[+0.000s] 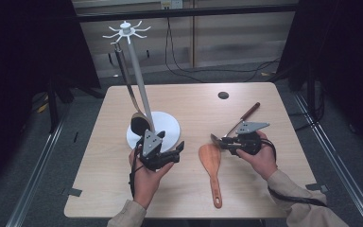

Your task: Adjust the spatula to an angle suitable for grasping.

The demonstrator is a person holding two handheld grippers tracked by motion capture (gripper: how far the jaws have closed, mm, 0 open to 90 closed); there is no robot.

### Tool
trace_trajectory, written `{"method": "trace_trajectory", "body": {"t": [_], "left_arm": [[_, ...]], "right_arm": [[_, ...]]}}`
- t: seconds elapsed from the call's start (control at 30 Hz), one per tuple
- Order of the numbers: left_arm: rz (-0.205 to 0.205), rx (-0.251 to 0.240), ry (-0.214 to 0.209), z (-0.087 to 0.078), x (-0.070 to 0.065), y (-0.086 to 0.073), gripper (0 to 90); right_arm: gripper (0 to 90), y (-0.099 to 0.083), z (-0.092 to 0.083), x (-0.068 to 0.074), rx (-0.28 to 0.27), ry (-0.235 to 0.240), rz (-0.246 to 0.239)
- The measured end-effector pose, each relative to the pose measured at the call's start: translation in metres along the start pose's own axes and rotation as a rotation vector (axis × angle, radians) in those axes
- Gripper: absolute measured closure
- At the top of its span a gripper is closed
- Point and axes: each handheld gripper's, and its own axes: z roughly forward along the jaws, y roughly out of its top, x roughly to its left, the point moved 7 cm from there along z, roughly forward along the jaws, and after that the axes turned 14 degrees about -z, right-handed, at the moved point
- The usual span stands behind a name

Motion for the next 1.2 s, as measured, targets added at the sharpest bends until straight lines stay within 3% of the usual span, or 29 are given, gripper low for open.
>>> {"method": "trace_trajectory", "body": {"t": [0.23, 0.6, 0.77, 0.9, 0.97, 1.0, 1.07, 1.13, 1.2], "left_arm": [[-0.003, 0.016, 0.008, -0.001, 0.005, -0.005, 21.1], [-0.025, 0.010, 0.037, -0.009, 0.012, -0.006, 21.1], [-0.030, 0.007, 0.043, -0.011, 0.016, -0.006, 21.1], [-0.030, 0.012, 0.042, -0.010, 0.018, -0.007, 21.1], [-0.034, 0.010, 0.038, -0.010, 0.017, -0.007, 21.1], [-0.035, 0.008, 0.037, -0.010, 0.017, -0.007, 21.1], [-0.040, 0.007, 0.039, -0.011, 0.017, -0.006, 21.1], [-0.035, 0.010, 0.043, -0.012, 0.019, -0.006, 21.1], [-0.034, 0.011, 0.045, -0.012, 0.019, -0.006, 21.1]], "right_arm": [[66.0, 0.007, 0.013, -0.002, 0.003, -0.030, -0.010], [53.0, 0.014, 0.019, -0.009, -0.021, -0.063, 0.005], [52.8, 0.014, 0.020, -0.013, -0.016, -0.070, 0.014], [62.5, 0.007, 0.028, -0.011, 0.024, -0.040, 0.010], [74.6, 0.002, 0.034, -0.009, 0.057, -0.044, -0.010], [78.9, 0.001, 0.036, -0.007, 0.065, -0.008, 0.001], [79.7, 0.000, 0.035, -0.006, 0.072, 0.001, 0.000], [81.1, 0.000, 0.032, -0.005, 0.088, 0.009, -0.044], [81.5, -0.001, 0.030, -0.004, 0.090, 0.023, -0.053]]}}
